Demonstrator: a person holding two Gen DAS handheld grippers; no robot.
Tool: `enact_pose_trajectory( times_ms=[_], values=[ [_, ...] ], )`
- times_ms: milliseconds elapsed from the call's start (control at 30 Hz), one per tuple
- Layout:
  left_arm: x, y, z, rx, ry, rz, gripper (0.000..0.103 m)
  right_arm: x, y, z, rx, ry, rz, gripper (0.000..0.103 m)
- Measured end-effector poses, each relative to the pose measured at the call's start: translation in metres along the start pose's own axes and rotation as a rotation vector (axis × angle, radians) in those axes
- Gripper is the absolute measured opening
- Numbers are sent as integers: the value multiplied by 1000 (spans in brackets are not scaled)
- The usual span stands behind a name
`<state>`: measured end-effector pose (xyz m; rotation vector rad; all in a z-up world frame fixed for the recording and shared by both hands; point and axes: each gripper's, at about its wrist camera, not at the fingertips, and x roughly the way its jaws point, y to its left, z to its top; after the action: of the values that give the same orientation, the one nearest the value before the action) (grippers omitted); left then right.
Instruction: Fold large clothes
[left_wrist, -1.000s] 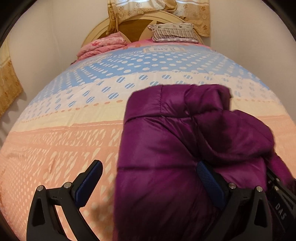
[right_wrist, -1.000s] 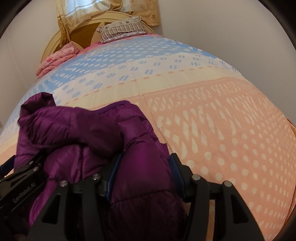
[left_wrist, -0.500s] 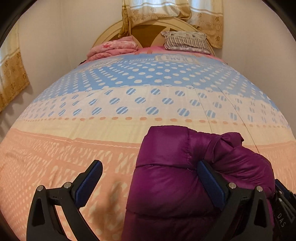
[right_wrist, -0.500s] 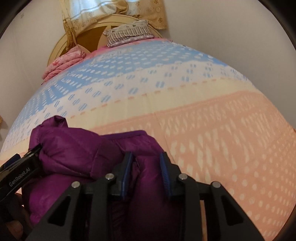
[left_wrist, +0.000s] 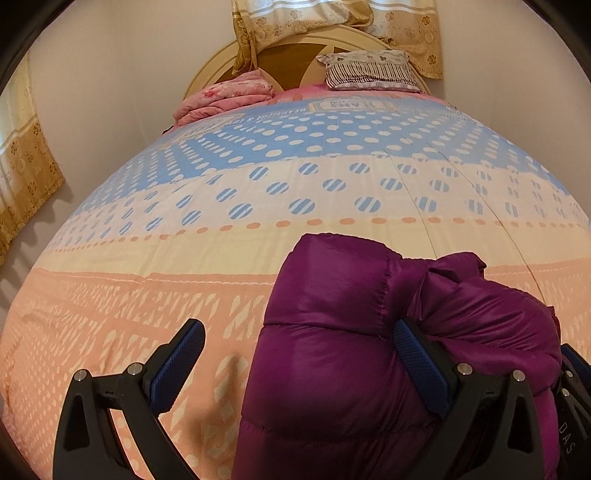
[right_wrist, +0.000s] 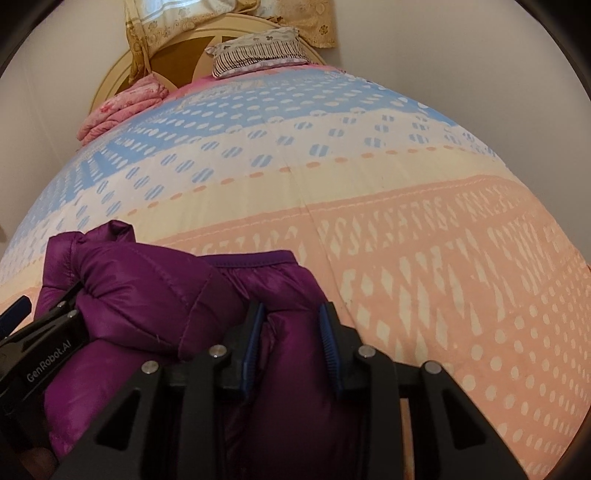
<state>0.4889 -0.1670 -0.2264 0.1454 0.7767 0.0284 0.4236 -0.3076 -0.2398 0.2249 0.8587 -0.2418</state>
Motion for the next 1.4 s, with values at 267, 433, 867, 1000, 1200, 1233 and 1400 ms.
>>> enact_pose_trajectory(
  times_ms=[267, 433, 867, 1000, 1200, 1233, 1400],
  values=[
    [2, -1, 3, 4, 22, -25, 102, 0, 1, 0, -1, 3, 0, 36],
    [-50, 25, -12, -1, 39, -172, 102, -43, -14, -13, 28, -47, 82, 51],
    [-70, 35, -75, -10, 50, -307, 102, -55, -28, -70, 29, -75, 117, 70],
    [-62, 39, -78, -44, 75, -345, 102, -52, -32, -70, 40, -62, 145, 69],
    [-62, 33, -79, -30, 75, -356, 102, -51, -28, -71, 8, -54, 156, 63],
    [-61, 33, -79, -25, 76, -364, 102, -51, -28, -72, 0, -56, 167, 57],
    [-60, 30, -80, -16, 90, -414, 102, -53, -27, -75, -11, -56, 191, 51]
  ],
)
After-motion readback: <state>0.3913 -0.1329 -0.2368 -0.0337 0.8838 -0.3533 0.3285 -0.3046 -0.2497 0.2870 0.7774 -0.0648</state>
